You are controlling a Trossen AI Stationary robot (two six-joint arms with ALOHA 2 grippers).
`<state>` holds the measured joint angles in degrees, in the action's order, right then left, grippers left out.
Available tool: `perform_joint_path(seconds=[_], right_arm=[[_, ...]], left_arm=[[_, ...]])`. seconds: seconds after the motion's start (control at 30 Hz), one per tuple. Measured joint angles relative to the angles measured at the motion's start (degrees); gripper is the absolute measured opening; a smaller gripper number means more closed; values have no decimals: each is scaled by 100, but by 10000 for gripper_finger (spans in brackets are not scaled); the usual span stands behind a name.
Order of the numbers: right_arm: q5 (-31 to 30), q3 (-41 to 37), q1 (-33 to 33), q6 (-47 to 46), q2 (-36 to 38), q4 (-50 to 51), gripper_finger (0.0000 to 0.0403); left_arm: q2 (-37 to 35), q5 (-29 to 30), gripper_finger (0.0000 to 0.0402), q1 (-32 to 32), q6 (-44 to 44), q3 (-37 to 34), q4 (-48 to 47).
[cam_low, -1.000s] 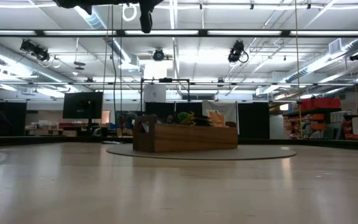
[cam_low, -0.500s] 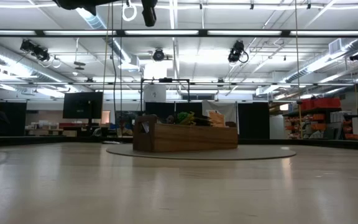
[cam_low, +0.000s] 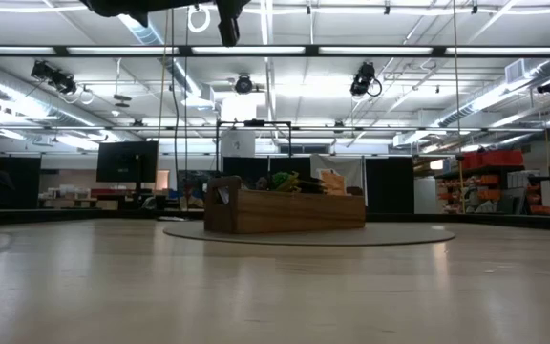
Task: Pick & Place Tea
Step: Put the black tea bag into the left section of the wooden organizer
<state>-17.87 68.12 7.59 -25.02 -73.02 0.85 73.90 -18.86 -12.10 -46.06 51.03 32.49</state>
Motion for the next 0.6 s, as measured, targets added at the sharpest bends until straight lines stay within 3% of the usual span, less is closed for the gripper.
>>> perform_joint_path(seconds=[0.17, 0.37, 0.6], right_arm=[[0, 0, -132, -10, -1, 1, 0], [98, 0, -192, -17, -1, 49, 2], [-37, 0, -192, -13, 17, 325, 42]], left_arm=[[1, 8, 133, 4, 24, 0, -103], [1, 106, 21, 0, 167, 0, -110], [-35, 124, 4, -26, 168, 0, -523]])
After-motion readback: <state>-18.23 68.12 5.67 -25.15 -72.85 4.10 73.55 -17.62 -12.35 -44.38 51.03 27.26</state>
